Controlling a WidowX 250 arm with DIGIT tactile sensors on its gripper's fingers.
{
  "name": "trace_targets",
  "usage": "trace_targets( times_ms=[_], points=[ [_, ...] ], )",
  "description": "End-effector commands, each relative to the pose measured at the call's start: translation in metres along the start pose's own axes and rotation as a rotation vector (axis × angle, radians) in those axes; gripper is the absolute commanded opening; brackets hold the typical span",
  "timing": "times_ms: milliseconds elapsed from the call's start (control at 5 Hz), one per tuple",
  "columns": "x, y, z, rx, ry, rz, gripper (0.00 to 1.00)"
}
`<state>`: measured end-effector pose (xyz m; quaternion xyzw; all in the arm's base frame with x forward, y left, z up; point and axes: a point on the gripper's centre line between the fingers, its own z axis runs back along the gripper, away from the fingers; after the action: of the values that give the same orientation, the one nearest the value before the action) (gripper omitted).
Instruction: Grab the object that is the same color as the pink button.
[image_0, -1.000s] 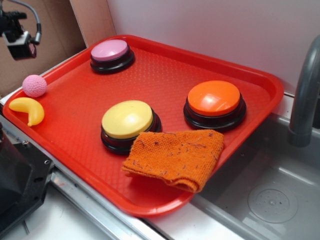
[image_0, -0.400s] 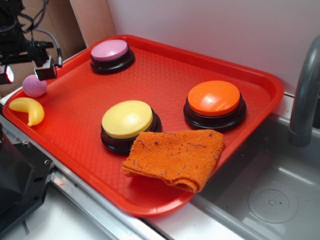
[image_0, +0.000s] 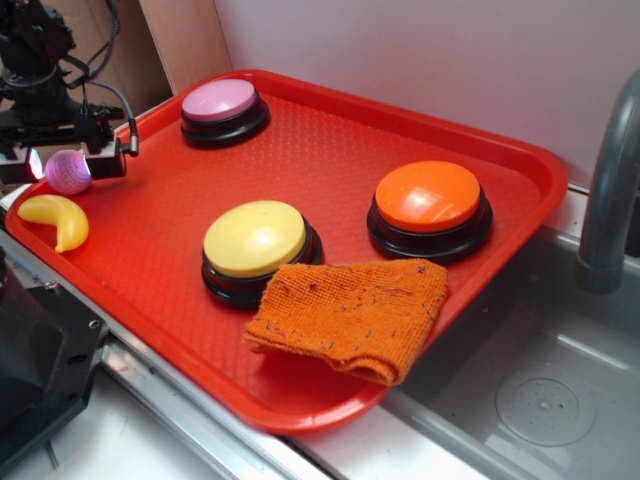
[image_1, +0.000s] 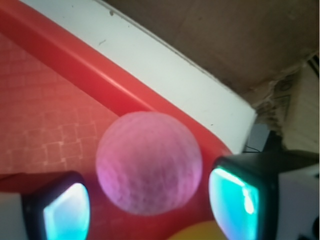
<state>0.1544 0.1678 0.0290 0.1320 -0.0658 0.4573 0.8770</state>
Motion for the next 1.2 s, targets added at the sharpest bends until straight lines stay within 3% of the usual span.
trace_targets(
  times_ms=[0,200,600,800,1000],
  points=[
    [0.007,0.009,0.004,-0.009,-0.024,0.015,1.00],
    [0.005,0.009,0.003,-0.006,-0.023,0.030,0.02],
    [0.005,0.004,0.020,-0.063,0.028,-0.052,0.00],
    [0.001,-0.006,0.044,-0.125,0.066,-0.087,0.00],
    [-0.010,-0.012,0.078,-0.239,0.124,-0.153,0.00]
  ],
)
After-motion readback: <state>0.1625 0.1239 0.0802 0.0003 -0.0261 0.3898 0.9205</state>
